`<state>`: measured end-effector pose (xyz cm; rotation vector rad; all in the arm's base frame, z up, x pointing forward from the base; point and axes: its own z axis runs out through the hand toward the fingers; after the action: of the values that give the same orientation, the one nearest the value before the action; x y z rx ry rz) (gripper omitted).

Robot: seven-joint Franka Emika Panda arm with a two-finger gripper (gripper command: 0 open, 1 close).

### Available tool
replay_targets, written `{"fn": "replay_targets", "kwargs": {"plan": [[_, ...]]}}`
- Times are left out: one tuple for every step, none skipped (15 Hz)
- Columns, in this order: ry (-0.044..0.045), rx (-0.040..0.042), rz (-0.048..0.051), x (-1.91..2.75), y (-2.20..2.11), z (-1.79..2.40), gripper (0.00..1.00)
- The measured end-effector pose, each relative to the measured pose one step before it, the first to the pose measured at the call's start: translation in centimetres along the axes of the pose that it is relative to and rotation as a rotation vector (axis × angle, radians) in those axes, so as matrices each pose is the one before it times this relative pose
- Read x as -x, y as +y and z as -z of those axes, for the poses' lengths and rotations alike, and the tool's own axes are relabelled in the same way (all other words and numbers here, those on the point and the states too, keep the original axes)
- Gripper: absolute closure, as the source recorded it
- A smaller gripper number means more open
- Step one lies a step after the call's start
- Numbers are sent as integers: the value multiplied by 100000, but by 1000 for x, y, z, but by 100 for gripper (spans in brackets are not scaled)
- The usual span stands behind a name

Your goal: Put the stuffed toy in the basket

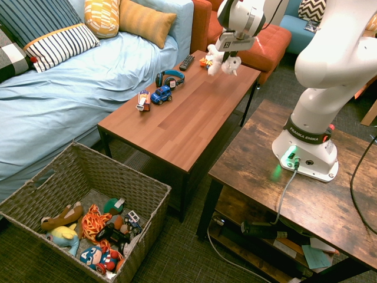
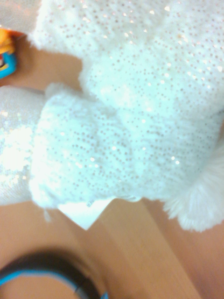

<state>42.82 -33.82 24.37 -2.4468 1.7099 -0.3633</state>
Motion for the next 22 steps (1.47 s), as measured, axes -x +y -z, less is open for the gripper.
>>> {"fn": "replay_targets", "kwargs": {"plan": [[1239, -668, 2803, 425, -1950, 2376, 100], [1515, -418, 2547, 625, -2330, 2213, 100], [1672, -408, 2644, 997, -2754, 2095, 100], [1213, -341, 2454, 1247, -2825, 1791, 100], [855, -372, 2429, 1403, -2813, 1569, 100], [602, -432, 2487, 1637, -2843, 1371, 100], [461, -427, 2126, 1660, -2709, 1196, 100], [-96, -518, 2042, 1870, -2510, 1049, 100], [-340, -647, 2210, 2143, -2397, 960, 100], [-318, -515, 1959, 2158, -2119, 869, 100], [-294, -477, 1831, 2003, -1788, 737, 100], [-494, -580, 1670, 2097, -1758, 653, 100], [-551, -700, 1807, 2098, -1763, 486, 100], [-568, -1063, 1907, 2211, -1850, 397, 100], [-1201, -1064, 2618, 2424, -1842, 309, 100], [-1639, -439, 2156, 2598, -1725, 255, 100], [374, -2, 353, 85, -154, 53, 100], [1752, -112, 483, 191, -714, 240, 100], [1857, -738, 238, 479, -1482, 388, 100], [727, -754, 1137, 972, -2024, 169, 100], [449, -184, 1519, 1425, -2281, -238, 100], [-375, -15, 1560, 1794, -2409, -682, 100]]}}
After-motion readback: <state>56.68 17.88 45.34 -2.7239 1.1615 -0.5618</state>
